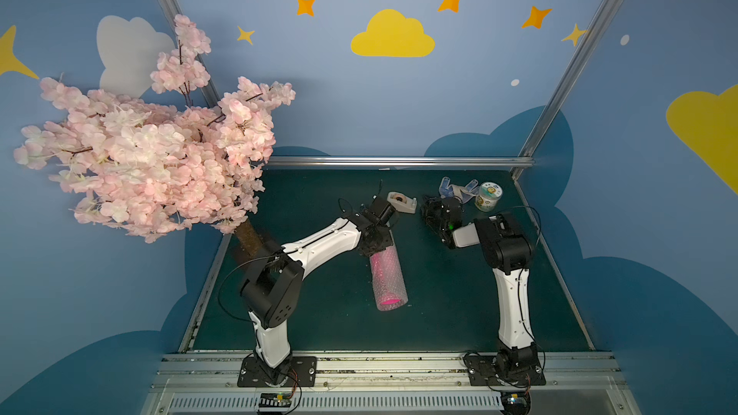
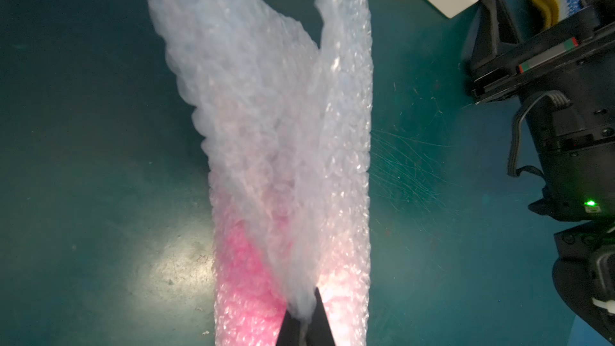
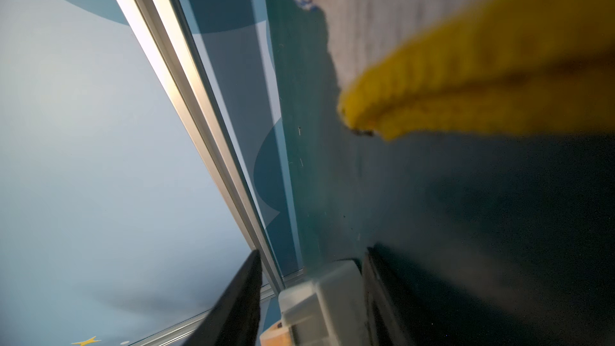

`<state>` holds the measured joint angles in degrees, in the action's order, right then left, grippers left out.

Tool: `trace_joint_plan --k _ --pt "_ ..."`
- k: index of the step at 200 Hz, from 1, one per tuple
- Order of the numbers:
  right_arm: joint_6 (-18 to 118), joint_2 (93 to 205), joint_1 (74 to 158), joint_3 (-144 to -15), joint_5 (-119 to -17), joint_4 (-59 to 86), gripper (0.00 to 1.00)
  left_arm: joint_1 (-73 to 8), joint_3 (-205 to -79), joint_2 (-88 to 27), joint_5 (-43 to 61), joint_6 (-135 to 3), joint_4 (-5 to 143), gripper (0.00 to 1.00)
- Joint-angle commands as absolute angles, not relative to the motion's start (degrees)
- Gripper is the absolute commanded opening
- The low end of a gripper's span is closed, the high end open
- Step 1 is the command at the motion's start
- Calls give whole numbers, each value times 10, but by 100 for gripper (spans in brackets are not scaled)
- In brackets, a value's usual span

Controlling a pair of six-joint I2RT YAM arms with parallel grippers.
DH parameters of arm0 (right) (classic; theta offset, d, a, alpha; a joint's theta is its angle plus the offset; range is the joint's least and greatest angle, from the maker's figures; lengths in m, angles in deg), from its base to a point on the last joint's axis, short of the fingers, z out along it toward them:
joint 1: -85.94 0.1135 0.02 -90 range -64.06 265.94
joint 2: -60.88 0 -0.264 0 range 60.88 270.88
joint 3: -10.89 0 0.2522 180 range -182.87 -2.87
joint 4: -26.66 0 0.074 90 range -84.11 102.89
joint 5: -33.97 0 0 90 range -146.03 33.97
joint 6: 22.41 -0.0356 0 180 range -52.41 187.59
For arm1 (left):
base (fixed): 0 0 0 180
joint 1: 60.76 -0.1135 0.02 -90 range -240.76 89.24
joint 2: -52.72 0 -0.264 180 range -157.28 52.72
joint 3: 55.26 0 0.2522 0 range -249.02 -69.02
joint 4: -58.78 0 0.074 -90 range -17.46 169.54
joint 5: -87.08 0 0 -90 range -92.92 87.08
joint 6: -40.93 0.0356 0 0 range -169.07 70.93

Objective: Wrap wine glasses in bubble wrap
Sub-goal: Tear off the tape using the Tape Cutter.

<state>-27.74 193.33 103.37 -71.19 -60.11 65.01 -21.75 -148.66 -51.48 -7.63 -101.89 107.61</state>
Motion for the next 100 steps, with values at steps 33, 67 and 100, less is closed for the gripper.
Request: trace_joint_plan --k 33,67,100 --pt "-283 1943 1042 -733 -608 629 46 -220 -1476 -513 -84 -1021 1086 2" --pt "-286 1946 1042 -740 -610 629 45 -221 -1477 -512 -85 -1020 1086 2" --pt "-293 1948 1043 -737 -606 639 41 -220 -1479 -515 -85 -1020 1086 2"
